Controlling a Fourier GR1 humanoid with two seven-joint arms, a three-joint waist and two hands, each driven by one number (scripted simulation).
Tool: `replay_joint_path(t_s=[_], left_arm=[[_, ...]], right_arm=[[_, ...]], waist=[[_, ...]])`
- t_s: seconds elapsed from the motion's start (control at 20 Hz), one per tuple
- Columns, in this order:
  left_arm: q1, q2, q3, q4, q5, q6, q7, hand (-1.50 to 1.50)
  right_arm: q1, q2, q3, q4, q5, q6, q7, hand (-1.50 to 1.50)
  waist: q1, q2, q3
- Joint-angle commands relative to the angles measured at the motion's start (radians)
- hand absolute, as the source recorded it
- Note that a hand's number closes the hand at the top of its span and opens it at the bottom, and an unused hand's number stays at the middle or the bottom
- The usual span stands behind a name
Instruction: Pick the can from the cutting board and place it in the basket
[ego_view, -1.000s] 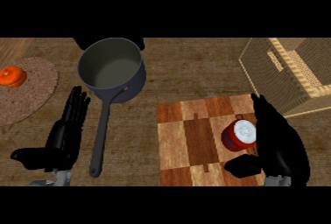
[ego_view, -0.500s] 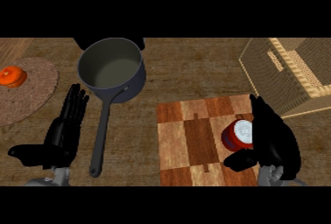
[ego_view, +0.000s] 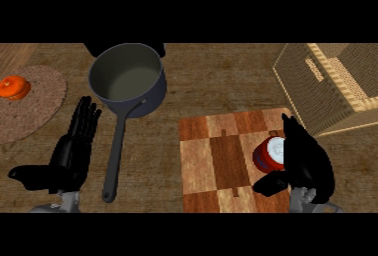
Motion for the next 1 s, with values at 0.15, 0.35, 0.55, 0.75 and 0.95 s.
replay_joint_path(t_s=[0.15,0.35,0.55,0.75,0.95], left_arm=[[0.021,-0.049,-0.001,-0.019,-0.053,-0.016,0.007,0.00],[-0.010,-0.040,0.040,0.001,-0.052,-0.047,0.020,0.00],[0.034,-0.026,0.084,-0.024,-0.025,-0.097,0.023,0.00],[0.004,-0.067,0.085,-0.001,-0.064,-0.089,0.019,0.00],[-0.020,-0.137,0.044,0.045,-0.123,-0.042,-0.018,0.00]], right_arm=[[-0.037,0.007,0.006,0.039,-0.015,0.009,0.086,-1.50],[-0.040,0.007,-0.044,0.052,-0.014,0.037,0.053,-1.50],[-0.005,0.007,-0.023,0.159,0.014,-0.097,-0.004,-1.50],[0.005,0.007,-0.037,0.177,0.014,-0.122,-0.033,-1.50],[0.043,0.007,-0.022,0.203,0.012,-0.148,-0.083,1.50]], waist=[[0.000,0.000,0.000],[-0.001,0.000,0.000],[0.002,0.000,0.000],[0.000,0.000,0.000],[-0.002,0.000,0.000]])
